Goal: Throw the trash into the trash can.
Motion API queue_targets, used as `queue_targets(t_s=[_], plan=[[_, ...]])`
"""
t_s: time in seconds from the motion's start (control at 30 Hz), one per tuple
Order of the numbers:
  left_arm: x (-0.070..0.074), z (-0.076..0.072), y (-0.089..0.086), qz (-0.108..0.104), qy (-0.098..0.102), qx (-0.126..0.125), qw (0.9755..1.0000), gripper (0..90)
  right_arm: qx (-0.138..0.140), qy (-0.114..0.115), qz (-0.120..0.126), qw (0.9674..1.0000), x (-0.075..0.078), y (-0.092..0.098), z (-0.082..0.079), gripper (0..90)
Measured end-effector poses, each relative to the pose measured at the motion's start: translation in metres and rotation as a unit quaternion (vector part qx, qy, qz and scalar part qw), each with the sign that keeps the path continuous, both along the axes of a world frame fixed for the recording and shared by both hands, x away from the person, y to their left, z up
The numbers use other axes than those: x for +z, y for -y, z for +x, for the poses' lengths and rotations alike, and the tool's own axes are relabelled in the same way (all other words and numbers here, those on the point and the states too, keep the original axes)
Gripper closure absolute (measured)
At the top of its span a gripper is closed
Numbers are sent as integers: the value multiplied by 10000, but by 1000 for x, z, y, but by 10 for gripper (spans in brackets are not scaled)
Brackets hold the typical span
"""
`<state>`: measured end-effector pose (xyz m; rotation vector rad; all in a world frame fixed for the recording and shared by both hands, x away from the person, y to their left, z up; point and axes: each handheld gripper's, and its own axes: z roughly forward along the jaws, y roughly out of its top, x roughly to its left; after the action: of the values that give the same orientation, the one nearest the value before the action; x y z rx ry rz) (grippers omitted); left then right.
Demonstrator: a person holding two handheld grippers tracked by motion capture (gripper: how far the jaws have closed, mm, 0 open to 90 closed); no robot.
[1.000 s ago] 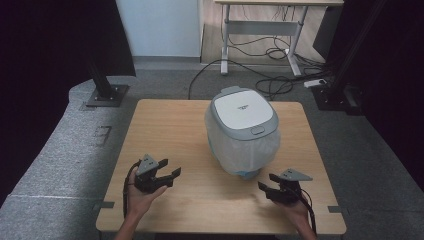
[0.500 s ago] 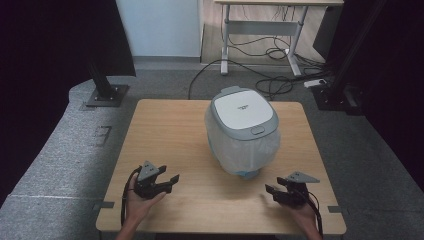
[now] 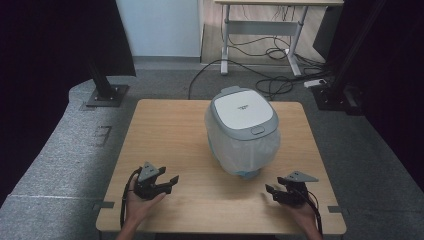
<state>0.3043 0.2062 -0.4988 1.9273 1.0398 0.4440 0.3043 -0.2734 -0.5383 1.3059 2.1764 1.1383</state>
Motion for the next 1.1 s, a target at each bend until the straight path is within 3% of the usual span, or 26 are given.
queue_targets(t_s=[0.2,0.27,1.1], plan=[[-6,1,2,146,-64,19,9999,355,-71,-91,-220,9997,-5,-2,3,344],[-10,2,4,227,-112,11,9997,353,-147,-224,-335,9991,-8,-1,5,340],[-14,4,4,317,-199,32,9993,348,-190,-245,-352,9989,-10,0,7,329]])
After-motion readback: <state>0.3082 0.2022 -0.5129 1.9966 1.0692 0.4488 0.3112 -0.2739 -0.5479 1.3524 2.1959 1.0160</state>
